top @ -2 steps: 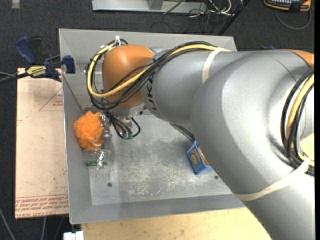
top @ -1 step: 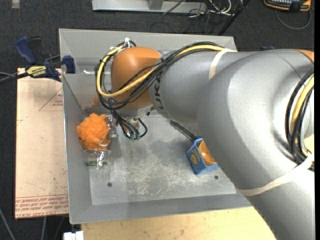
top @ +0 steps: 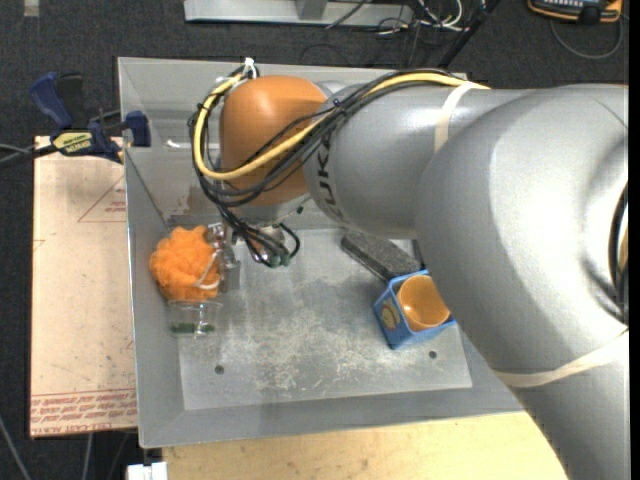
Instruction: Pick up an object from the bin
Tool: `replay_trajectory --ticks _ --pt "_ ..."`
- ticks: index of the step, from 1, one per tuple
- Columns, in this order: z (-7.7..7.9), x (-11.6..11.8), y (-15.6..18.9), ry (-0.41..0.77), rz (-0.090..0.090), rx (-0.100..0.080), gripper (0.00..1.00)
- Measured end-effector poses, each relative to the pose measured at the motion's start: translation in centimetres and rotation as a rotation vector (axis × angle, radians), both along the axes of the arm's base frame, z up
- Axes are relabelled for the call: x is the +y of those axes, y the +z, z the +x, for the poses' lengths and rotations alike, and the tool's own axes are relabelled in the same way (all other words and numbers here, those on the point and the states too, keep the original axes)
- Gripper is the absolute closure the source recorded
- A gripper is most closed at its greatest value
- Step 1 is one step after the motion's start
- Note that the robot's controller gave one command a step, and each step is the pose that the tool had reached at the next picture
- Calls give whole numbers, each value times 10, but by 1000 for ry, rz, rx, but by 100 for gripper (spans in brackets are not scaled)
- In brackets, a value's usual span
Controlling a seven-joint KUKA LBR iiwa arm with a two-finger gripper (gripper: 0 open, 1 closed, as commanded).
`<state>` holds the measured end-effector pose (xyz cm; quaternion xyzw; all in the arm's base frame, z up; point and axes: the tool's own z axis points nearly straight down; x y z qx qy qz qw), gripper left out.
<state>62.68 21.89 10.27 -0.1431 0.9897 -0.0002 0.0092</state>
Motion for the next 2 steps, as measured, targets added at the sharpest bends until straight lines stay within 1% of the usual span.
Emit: replay_trajectory --ticks 1,2 --pt "-8 -3 55 209 -4 0 100" --pt "5 4 50 115 4 -22 100"
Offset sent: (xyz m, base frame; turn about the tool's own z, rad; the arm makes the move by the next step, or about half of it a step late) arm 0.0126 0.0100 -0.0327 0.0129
